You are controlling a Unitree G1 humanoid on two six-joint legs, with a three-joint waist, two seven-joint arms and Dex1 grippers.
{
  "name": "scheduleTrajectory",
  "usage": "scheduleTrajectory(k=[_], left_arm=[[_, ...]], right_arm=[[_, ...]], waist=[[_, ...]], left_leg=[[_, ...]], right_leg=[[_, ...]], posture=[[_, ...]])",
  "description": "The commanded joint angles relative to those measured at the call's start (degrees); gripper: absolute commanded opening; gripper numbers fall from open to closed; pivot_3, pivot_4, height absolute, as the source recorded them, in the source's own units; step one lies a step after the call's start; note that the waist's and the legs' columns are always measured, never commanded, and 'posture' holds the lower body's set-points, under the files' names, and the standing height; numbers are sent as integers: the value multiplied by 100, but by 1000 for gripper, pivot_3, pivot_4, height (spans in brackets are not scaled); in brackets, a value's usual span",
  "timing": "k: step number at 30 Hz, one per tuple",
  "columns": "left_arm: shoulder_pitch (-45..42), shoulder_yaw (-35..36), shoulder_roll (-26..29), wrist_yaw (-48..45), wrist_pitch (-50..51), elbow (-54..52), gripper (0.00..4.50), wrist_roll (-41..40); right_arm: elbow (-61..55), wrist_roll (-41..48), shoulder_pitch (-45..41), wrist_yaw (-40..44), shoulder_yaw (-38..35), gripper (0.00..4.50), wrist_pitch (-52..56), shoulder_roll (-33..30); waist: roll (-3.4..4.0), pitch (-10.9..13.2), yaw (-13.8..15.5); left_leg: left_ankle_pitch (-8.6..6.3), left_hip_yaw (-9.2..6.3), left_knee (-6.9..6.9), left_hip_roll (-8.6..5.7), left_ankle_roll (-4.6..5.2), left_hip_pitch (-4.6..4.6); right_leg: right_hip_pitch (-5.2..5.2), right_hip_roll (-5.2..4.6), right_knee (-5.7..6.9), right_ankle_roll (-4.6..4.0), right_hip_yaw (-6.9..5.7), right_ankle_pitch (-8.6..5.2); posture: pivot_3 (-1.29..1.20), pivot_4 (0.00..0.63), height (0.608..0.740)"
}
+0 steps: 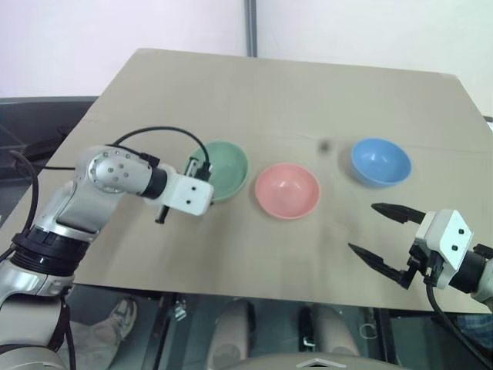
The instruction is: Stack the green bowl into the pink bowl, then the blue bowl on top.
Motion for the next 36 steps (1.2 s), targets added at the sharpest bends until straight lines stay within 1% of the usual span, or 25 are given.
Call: scheduleTrajectory(k=[1, 3, 6, 12, 15, 17, 18, 19, 20, 21, 22, 24, 26, 27, 28, 30, 31, 32, 33, 36], left_arm=[[-874, 178, -453, -228, 144, -158, 60, -741], [-1111, 206, -612, -451, 327, -279, 60, -1120], [-1454, 85, -761, -843, 291, -336, 60, -1460], [-1679, -322, -1031, -1415, -212, -40, 60, -1491], [-1796, -660, -1067, -1443, -566, 307, 976, -1480], [-1878, -680, -1242, -1442, -659, 509, 1829, -1399], [-1899, -673, -1313, -1435, -702, 581, 2323, -1358], [-1899, -665, -1368, -1427, -763, 633, 2323, -1318], [-1888, -657, -1407, -1413, -788, 657, 2864, -1298], [-1863, -626, -1441, -1345, -761, 650, 3310, -1277], [-1845, -601, -1465, -1299, -732, 642, 3724, -1263], [-1818, -440, -1509, -1083, -359, 565, 4426, -1338], [-1785, -257, -1407, -1027, 545, 354, 4426, -1667], [-1732, -110, -1348, -967, 1243, 212, 4426, -1996], [-1529, 225, -1348, -912, 1574, 109, 4426, -2497], [-1172, 756, -1346, -633, 2094, -51, 4426, -3051], [-1008, 968, -1350, -413, 2236, -95, 4426, -3139], [-795, 1175, -1370, -290, 2044, -129, 4426, -3145], [-576, 1331, -1340, -253, 2079, -213, 4426, -3248], [177, 1562, -1270, 61, 2119, -297, 4426, -3166]], right_arm=[[-103, -68, -88, -43, -127, 4500, -20, 16], [-101, -98, -111, -73, -127, 4500, 16, 37], [-126, -141, -109, -143, -143, 4500, 66, 85], [-281, -213, 48, -244, -232, 4500, 152, 176], [-436, -224, 196, -324, -348, 4500, 229, 230], [-520, -224, 279, -361, -421, 4500, 278, 258], [-553, -218, 308, -374, -449, 4500, 301, 271], [-581, -209, 328, -391, -471, 4500, 322, 285], [-602, -201, 348, -402, -488, 4500, 334, 295], [-613, -196, 360, -409, -497, 4500, 345, 303], [-620, -195, 366, -411, -503, 4500, 354, 310], [-601, -180, 348, -416, -511, 4500, 397, 311], [-519, -192, 292, -397, -518, 4500, 417, 289], [-403, -228, 197, -410, -498, 4500, 442, 258], [-198, -278, 7, -392, -427, 4500, 429, 200], [220, -469, -390, -374, -237, 4500, 376, 75], [465, -598, -617, -366, -113, 4500, 328, 8], [774, -759, -901, -382, 62, 4500, 301, -63], [1093, -939, -1183, -390, 249, 4500, 246, -121], [2295, -1516, -2173, -291, 938, 4500, -102, -173]], waist=[[-2, -1, 42], [-2, -1, 32], [-1, -1, -26], [2, -3, -19], [2, -3, -7], [1, -3, -9], [0, -4, -10], [1, -3, -11], [1, -4, -12], [1, -4, -15], [1, -4, -17], [1, -4, -22], [1, -3, -32], [2, -3, -36], [5, -5, -58], [6, -5, -61], [6, -5, -68], [5, -5, -91], [6, -5, -90], [6, -5, -115]], left_leg=[[0, -2, 1, -1, 0, 0], [0, -1, 4, -2, 0, -2], [2, 0, 2, -2, -4, 0], [5, 1, 2, -2, -8, 5], [2, -1, 3, -2, -3, 4], [2, -3, 3, -2, -3, 4], [2, -3, 3, -2, -3, 2], [2, -4, 4, -2, -3, 2], [2, -3, 4, -2, -3, 2], [2, -3, 4, -3, -3, 3], [2, -4, 4, -3, -3, 3], [2, -4, 4, -3, -3, 3], [2, -4, 4, -3, -3, 3], [2, -8, 3, -2, -3, 4], [2, -10, 3, -1, -3, 4], [2, -20, 2, 4, -3, 13], [2, -21, 2, 3, -3, 14], [2, -20, 2, 3, -3, 15], [2, -16, 2, 3, -3, 24], [2, -10, -1, 2, -2, 31]], right_leg=[[1, 0, 0, 0, -2, 0], [2, 0, -1, 1, 1, 1], [1, 1, -2, 1, 7, 1], [3, 4, 0, 1, 8, 1], [5, 3, 0, 1, 6, 1], [5, 4, 1, 1, 4, 1], [5, 3, 0, 1, 5, 1], [6, 3, 0, 1, 3, 1], [5, 3, -1, 1, 4, 1], [5, 3, 0, 1, 4, 1], [5, 3, 0, 1, 4, 1], [5, 3, 0, 1, 4, 1], [5, 3, 0, 1, 6, 1], [5, 3, 2, 2, 6, 0], [4, 3, 2, 2, 6, 0], [4, 4, 3, 6, 18, -2], [5, 4, 3, 8, 18, -4], [5, 4, 3, 8, 19, -3], [8, 3, 6, 7, 24, -3], [11, 3, 8, 1, 27, 1]], posture=[[0, 150, 740], [0, 150, 740], [0, 150, 740], [0, 150, 740], [0, 150, 740], [0, 150, 740], [0, 150, 740], [0, 150, 740], [0, 150, 740], [0, 150, 740], [0, 150, 740], [0, 150, 740], [0, 150, 740], [0, 150, 740], [0, 150, 740], [0, 150, 740], [0, 150, 740], [0, 150, 740], [0, 150, 740], [0, 150, 740]])
